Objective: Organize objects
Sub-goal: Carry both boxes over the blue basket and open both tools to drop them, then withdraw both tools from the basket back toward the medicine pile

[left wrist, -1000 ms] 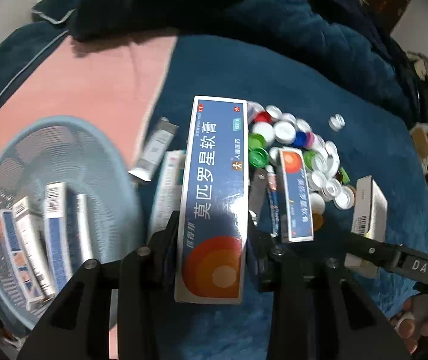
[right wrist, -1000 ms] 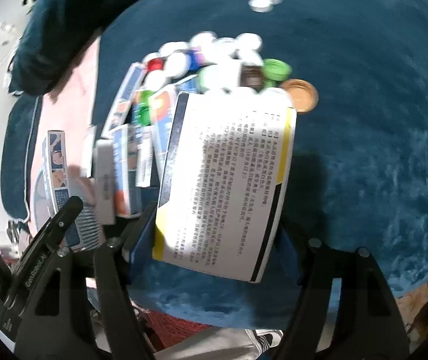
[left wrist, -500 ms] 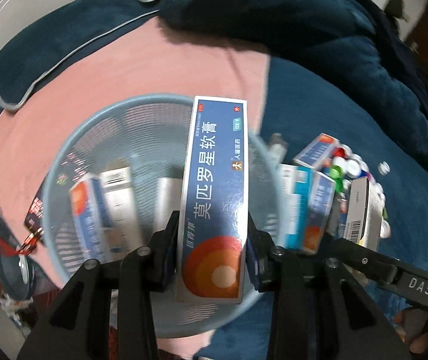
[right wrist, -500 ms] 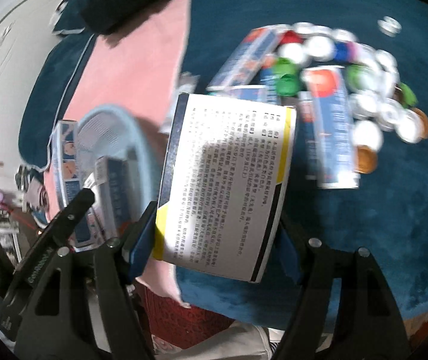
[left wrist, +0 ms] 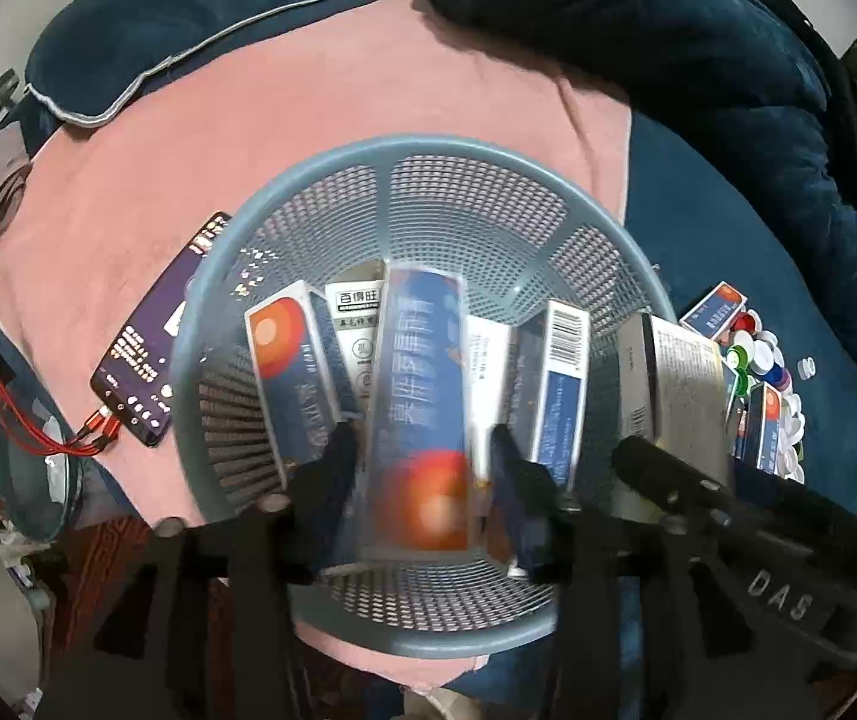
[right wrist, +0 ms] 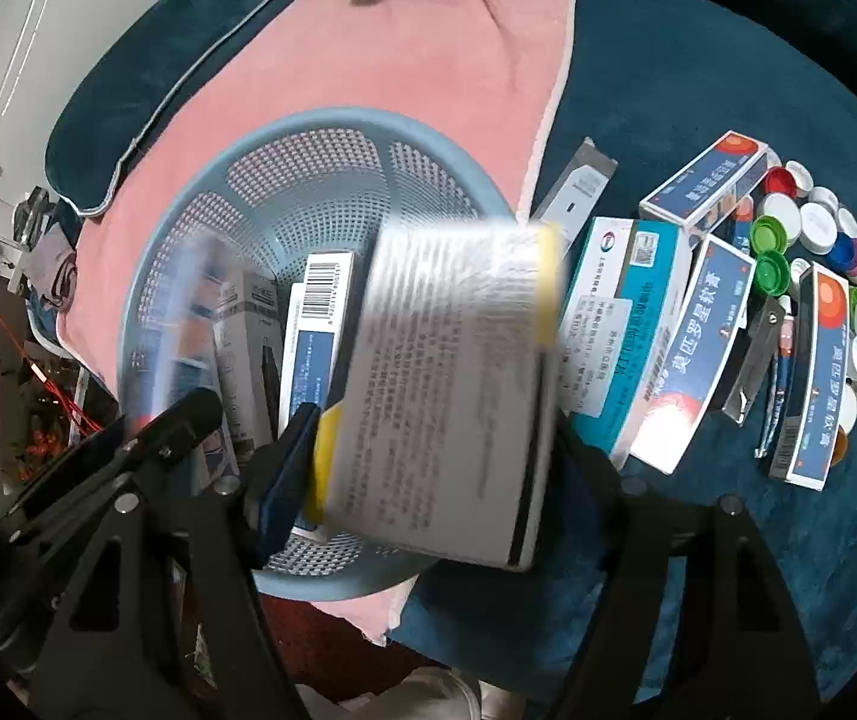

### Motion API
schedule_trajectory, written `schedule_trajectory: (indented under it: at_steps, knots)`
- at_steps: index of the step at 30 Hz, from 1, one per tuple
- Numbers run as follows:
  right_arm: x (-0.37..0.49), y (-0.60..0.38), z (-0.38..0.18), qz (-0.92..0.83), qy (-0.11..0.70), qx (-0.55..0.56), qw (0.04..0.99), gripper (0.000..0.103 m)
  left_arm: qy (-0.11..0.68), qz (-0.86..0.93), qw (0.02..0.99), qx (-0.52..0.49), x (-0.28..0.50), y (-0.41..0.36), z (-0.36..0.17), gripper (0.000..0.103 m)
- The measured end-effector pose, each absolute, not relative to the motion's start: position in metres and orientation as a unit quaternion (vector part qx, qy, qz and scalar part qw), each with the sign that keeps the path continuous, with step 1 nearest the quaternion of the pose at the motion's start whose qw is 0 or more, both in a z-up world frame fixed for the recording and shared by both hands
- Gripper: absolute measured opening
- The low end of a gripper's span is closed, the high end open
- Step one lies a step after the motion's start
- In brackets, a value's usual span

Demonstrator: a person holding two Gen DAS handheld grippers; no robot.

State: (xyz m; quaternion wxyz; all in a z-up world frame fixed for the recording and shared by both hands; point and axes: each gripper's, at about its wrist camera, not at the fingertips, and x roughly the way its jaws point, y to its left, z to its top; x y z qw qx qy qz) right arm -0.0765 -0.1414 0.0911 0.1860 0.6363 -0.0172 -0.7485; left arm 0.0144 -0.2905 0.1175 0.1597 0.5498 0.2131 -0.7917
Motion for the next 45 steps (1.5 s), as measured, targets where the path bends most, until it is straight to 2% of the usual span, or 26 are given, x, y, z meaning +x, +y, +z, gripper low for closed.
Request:
schedule_trajectory:
  at_steps: [2, 3, 5, 11, 45]
  knots:
    - [-0.078, -0.136, 0.092, -0.75, -0.021, 0.636, 0.18, 0.079, 0.198, -0.795, 0.172, 0.547, 0.017, -0.292, 0.12, 0.076]
    - [-0.078, -0.133, 0.093, -0.752, -0.022, 0.635, 0.175, 0.082, 0.197, -0.797, 0.174, 0.544, 0.018, -0.293, 0.121, 0.08]
    - [-0.078, -0.128, 0.094, -0.756, -0.02, 0.633, 0.165, 0.097, 0.208, -0.797, 0.173, 0.54, 0.022, -0.297, 0.122, 0.081]
    - [-0.075, -0.122, 0.096, -0.759, -0.011, 0.632, 0.154, 0.098, 0.211, -0.791, 0.184, 0.545, 0.022, -0.304, 0.121, 0.088]
    - [-0.067, -0.114, 0.103, -0.764, 0.004, 0.625, 0.161, 0.103, 0.171, -0.791, 0.197, 0.554, 0.017, -0.29, 0.127, 0.088]
